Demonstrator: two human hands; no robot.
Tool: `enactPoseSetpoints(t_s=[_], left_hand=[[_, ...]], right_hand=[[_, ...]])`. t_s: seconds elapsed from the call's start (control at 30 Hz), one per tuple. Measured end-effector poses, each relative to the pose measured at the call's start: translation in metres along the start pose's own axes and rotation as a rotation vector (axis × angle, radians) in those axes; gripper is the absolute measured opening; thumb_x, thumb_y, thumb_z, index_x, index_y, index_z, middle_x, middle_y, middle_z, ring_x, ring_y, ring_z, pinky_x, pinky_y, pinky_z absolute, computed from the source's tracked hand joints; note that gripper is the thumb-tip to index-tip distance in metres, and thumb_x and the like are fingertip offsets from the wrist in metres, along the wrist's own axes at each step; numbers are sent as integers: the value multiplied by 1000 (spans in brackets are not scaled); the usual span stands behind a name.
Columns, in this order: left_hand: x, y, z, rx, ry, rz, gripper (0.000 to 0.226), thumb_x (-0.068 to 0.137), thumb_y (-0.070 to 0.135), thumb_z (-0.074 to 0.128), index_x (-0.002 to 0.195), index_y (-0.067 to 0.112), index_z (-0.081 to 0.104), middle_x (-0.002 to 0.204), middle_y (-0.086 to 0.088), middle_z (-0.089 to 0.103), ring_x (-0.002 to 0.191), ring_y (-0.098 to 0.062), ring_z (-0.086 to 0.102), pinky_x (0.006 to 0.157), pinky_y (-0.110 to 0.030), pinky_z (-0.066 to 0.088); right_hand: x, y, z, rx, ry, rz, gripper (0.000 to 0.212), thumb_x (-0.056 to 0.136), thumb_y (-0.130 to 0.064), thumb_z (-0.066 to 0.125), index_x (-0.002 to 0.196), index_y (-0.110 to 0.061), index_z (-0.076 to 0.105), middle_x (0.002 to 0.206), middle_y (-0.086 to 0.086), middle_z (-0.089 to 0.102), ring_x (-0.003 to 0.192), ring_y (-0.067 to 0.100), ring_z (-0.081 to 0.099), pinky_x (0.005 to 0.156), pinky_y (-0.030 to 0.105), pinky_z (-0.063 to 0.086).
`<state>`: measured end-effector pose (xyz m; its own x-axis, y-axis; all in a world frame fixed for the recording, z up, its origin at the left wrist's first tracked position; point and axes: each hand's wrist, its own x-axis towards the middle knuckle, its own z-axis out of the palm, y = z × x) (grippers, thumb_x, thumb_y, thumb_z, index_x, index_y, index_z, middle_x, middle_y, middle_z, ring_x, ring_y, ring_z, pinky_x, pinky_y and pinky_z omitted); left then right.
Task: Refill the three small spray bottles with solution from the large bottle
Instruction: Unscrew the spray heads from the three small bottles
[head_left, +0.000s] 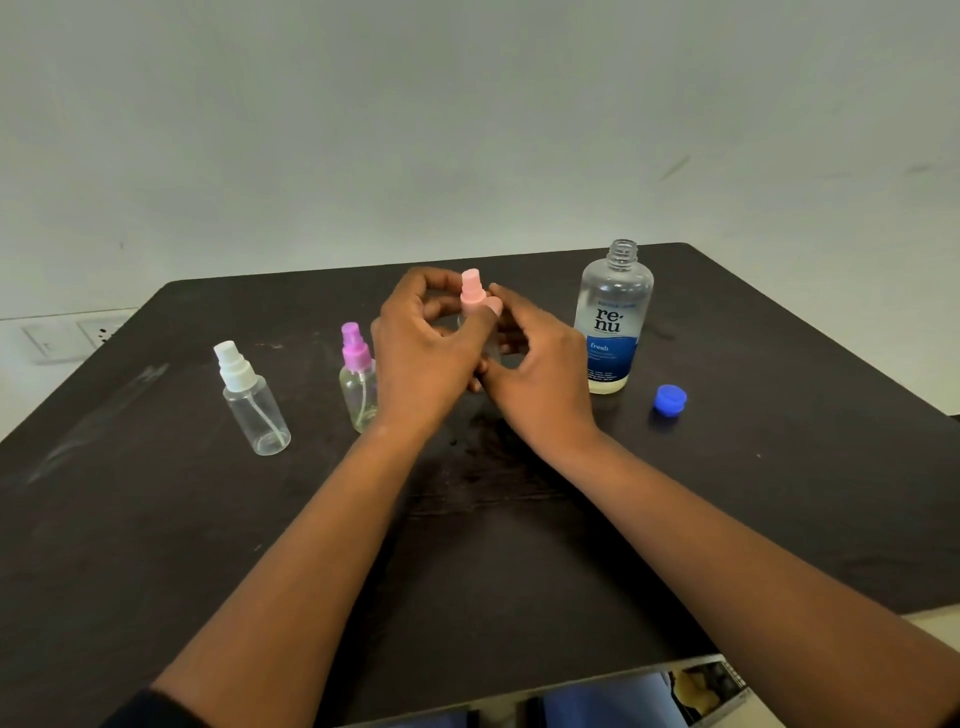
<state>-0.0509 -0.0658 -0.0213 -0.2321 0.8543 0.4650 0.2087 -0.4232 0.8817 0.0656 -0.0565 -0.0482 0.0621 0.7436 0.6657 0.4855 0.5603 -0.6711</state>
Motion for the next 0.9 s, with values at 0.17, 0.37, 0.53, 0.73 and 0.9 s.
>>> enactPoseSetpoints(t_s=[0.17,0.37,0.53,0.73,0.9], left_hand=[[5,-2,-2,-131,-87,-44,20,99,7,68,119,10,65,103,-7,79,48,-20,63,44,-29,50],[4,-2,-3,-107,-66,-64,34,94,15,81,115,16,55,104,-7,78,48,-21,66,45,-29,51],[7,-4,-4,-165,-106,-76,18,100,8,70,118,8,67,106,-9,79,48,-20,64,47,-29,52],[3,-3,-3,-149,-85,-91,38,92,3,77,118,18,54,109,-9,78,51,-22,66,47,-30,53],[4,-2,-2,-177,-97,-105,19,100,9,72,117,7,65,101,-11,78,49,-19,64,46,-28,52]], right_hand=[[2,3,-1,-23,31,-5,59,82,-10,82,140,-10,67,110,1,79,95,12,73,89,31,61],[2,4,0,-22,2,7,64,76,-15,83,139,-12,68,109,3,79,97,16,74,90,40,62],[2,4,-2,-29,16,18,62,80,-16,85,139,-12,67,110,2,79,98,16,74,92,41,62],[1,2,-3,-29,-7,10,62,79,-11,85,139,-11,67,113,1,79,99,15,74,93,41,62],[1,0,-4,-52,2,16,60,81,-22,82,138,-11,67,111,2,79,100,17,74,93,45,61]])
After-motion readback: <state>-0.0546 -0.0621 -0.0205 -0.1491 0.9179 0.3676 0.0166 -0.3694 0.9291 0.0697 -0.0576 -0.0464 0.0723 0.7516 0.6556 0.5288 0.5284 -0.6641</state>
